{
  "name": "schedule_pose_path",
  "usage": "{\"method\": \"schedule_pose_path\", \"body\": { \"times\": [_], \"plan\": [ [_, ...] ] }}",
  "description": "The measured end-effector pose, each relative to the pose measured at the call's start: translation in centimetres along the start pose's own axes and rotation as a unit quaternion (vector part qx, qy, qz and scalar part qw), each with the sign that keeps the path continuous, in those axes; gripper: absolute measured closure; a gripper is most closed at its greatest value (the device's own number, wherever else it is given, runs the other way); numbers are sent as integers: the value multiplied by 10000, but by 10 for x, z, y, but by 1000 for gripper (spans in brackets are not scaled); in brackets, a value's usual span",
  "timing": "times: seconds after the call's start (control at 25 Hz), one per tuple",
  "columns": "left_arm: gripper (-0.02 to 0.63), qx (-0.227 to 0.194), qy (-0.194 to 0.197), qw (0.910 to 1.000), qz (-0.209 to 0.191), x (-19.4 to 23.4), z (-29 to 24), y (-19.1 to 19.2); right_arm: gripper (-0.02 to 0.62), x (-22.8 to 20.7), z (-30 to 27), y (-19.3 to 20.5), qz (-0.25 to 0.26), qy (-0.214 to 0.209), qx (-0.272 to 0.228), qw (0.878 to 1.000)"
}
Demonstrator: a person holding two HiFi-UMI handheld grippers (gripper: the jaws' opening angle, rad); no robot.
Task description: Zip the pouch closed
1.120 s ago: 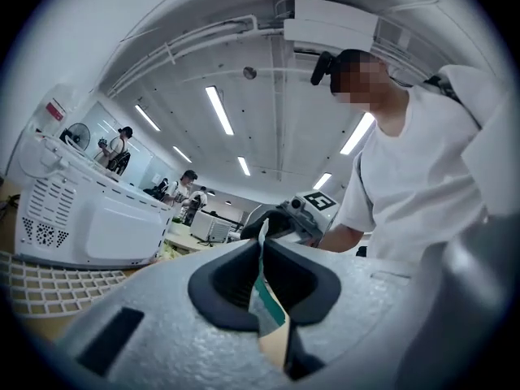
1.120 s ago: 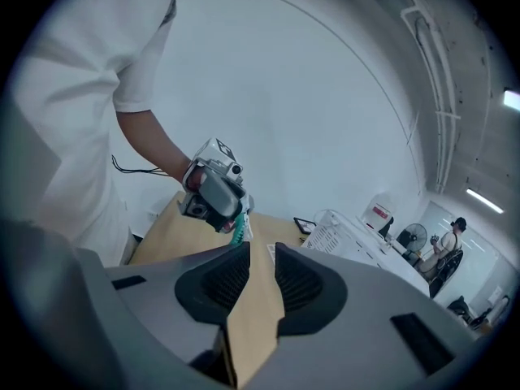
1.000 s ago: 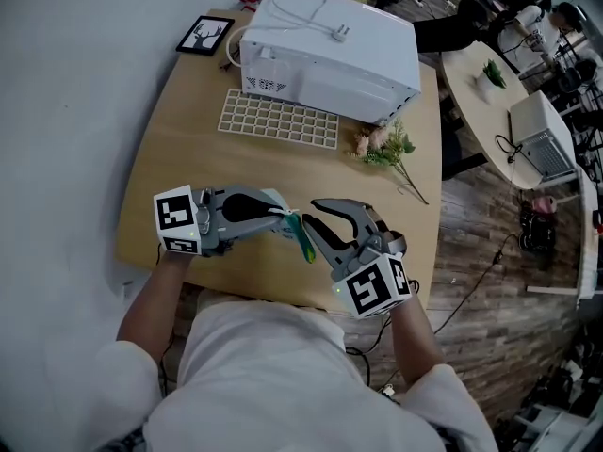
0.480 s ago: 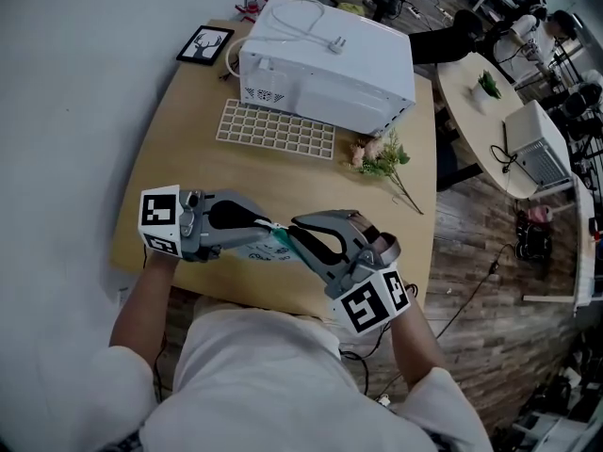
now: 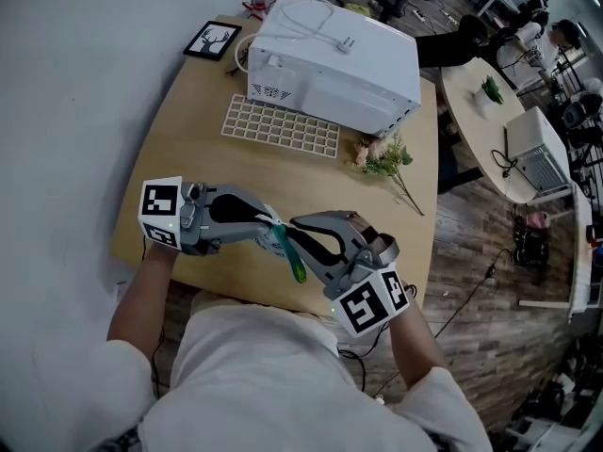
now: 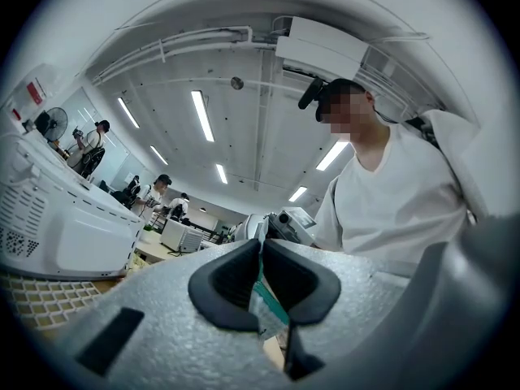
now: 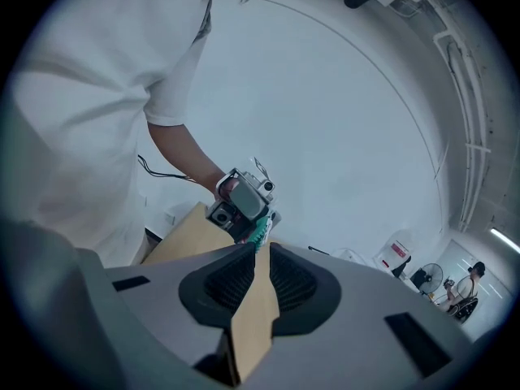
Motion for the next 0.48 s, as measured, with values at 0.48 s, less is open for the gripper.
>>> {"method": "schedule_pose_path", "body": {
  "times": [0.48],
  "plan": [
    [578,29,358,9992,180,-2,7,-3,541,-7,-5,-12,-212,-93,-345,9991]
  ]
}}
Point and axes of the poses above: the fingertips, and each gripper's own axes: z backward along the fingers, x to its left, y out of its underside, the point moved 10 cm from there along z, backward along the fingers, and after that the axes turned 1 degree about -z, right-handed, at the moved point
